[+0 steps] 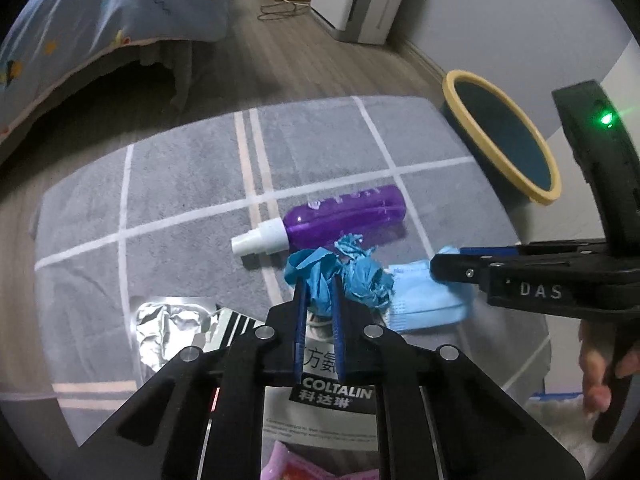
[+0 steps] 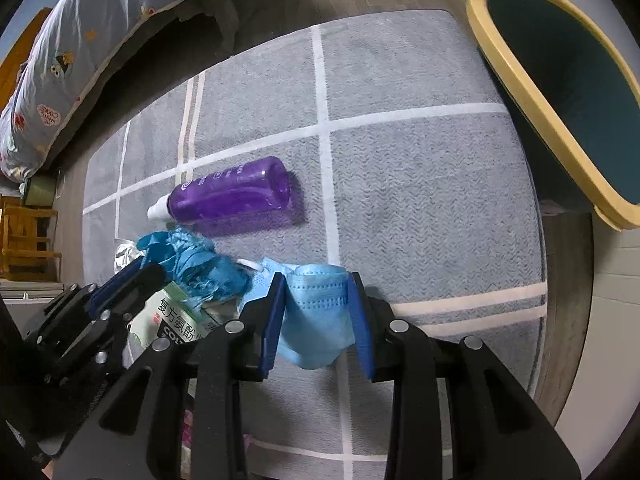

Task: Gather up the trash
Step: 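Grasp the blue face mask with the right tool while the left tool grasps the blue cloth, then carry both items over the wastebasket and open both tools to drop them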

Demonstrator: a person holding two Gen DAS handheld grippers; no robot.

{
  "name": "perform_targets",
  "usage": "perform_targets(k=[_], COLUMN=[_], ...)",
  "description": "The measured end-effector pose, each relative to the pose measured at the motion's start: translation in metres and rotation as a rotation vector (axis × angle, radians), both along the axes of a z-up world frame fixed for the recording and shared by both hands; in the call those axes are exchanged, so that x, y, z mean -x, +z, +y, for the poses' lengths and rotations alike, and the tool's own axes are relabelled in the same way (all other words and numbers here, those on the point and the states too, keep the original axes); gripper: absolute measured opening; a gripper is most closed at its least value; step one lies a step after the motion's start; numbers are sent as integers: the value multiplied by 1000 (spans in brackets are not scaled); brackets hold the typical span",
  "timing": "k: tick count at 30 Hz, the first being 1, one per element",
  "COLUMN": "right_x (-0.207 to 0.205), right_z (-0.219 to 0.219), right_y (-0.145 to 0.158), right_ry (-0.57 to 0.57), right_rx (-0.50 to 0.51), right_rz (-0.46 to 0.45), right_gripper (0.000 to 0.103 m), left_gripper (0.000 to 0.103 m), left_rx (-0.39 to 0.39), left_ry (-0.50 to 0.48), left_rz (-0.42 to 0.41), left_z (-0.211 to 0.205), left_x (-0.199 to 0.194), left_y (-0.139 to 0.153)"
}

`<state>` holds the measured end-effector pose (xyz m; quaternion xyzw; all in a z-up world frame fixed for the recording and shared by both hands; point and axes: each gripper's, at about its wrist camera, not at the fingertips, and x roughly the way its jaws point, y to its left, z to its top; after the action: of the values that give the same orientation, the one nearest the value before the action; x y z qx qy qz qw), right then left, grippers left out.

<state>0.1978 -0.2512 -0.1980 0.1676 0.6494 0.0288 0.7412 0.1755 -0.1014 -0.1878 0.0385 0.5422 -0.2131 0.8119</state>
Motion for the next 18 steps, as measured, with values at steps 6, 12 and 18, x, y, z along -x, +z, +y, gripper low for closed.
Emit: perform_targets(k=[6, 12, 18], right_x=[3, 10, 15], right_z=[-1, -9, -23], right_y=[12, 34, 69], right_ry=[-2, -12, -29], right_rx=[15, 35, 57], right_rz=[-23, -66, -149], right_gripper=[31, 31, 31], left_gripper=[12, 12, 12], left_rx=[-31, -41, -2], left_ry=[-30, -53, -27], left_rz=[-69, -140, -197], left_z=[-6, -10, -5], left_x=[9, 24, 30], left_y=[22, 45, 73])
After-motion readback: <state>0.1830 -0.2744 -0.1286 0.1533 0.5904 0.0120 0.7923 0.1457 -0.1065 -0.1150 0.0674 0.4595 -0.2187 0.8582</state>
